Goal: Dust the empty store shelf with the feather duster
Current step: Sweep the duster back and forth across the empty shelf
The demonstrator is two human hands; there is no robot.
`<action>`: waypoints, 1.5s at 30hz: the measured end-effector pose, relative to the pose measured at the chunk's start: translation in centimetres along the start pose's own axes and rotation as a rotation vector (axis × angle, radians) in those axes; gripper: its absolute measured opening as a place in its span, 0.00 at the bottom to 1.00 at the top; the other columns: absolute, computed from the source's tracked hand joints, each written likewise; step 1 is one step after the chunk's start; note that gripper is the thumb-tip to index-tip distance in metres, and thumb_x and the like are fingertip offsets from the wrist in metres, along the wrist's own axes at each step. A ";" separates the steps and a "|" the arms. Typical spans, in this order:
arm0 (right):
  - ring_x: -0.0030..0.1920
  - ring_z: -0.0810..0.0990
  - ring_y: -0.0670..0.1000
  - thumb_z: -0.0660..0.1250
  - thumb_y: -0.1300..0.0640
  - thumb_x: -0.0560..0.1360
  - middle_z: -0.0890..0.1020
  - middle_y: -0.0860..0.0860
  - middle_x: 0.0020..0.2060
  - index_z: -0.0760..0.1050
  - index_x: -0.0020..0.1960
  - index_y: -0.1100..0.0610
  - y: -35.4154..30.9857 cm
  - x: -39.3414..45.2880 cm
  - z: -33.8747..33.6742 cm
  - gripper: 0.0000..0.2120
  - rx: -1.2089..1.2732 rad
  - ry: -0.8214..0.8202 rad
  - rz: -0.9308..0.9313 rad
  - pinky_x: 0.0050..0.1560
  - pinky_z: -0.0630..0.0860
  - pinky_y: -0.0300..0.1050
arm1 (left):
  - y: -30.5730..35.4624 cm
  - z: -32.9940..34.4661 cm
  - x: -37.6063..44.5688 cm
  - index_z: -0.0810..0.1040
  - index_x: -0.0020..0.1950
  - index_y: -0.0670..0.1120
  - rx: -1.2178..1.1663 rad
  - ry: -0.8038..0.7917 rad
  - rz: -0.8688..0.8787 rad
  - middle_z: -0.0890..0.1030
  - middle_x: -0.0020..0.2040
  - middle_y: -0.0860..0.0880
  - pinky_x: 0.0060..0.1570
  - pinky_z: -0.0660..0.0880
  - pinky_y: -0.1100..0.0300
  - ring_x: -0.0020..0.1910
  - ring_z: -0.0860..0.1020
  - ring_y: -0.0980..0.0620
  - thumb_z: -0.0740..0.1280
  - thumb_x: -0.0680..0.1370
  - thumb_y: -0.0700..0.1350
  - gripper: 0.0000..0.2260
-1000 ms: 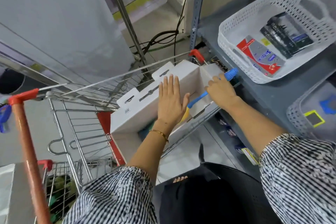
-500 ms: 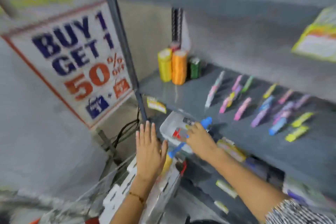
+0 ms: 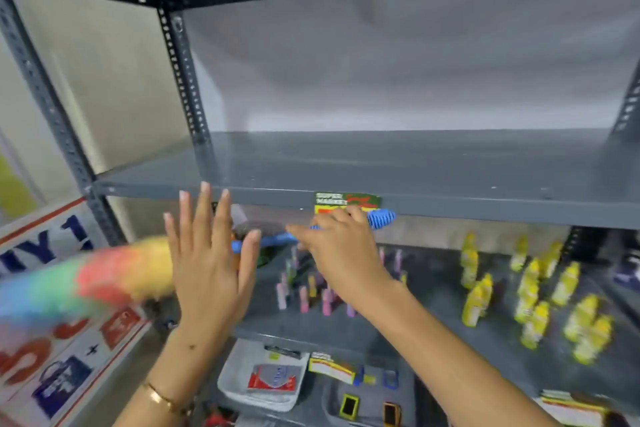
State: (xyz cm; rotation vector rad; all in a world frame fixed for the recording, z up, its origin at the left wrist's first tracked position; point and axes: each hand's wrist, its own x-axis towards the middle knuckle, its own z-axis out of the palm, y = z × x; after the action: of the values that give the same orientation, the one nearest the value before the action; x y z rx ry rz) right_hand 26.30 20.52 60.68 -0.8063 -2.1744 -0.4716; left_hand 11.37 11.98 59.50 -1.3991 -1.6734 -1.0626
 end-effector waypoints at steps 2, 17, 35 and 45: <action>0.29 0.79 0.53 0.58 0.52 0.68 0.82 0.47 0.26 0.84 0.44 0.44 2.1 0.2 -2.6 0.16 0.023 0.093 0.095 0.41 0.62 0.46 | 2.2 0.1 2.2 0.65 0.71 0.37 -0.020 0.074 0.057 0.63 0.72 0.37 0.72 0.47 0.45 0.73 0.56 0.37 0.50 0.82 0.56 0.27; 0.57 0.79 0.61 0.55 0.50 0.81 0.81 0.55 0.58 0.69 0.68 0.44 13.5 -6.6 -19.4 0.17 -0.336 -0.139 0.856 0.53 0.75 0.53 | 12.3 14.2 5.5 0.69 0.68 0.33 -0.150 -0.206 0.230 0.67 0.69 0.32 0.68 0.55 0.39 0.69 0.63 0.32 0.51 0.80 0.56 0.29; 0.41 0.72 0.59 0.58 0.61 0.79 0.73 0.59 0.38 0.75 0.56 0.65 16.1 -13.6 -26.2 0.11 -0.593 -0.240 1.538 0.42 0.67 0.49 | 12.5 14.1 5.4 0.69 0.68 0.34 -0.172 -0.310 0.219 0.66 0.70 0.33 0.71 0.46 0.45 0.71 0.60 0.34 0.48 0.82 0.56 0.29; 0.37 0.73 0.58 0.57 0.61 0.76 0.74 0.55 0.37 0.76 0.59 0.59 13.3 -9.8 -23.5 0.15 -0.539 -0.401 1.178 0.36 0.67 0.45 | 12.5 13.9 5.4 0.63 0.73 0.36 -0.177 -0.362 0.196 0.59 0.74 0.36 0.72 0.42 0.46 0.75 0.51 0.38 0.45 0.80 0.58 0.31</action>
State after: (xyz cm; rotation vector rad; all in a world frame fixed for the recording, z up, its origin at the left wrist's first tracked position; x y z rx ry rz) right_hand 52.72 13.43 69.46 -2.3955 -1.4715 -0.2616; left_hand 22.64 27.81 60.46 -1.9210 -1.6737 -0.9017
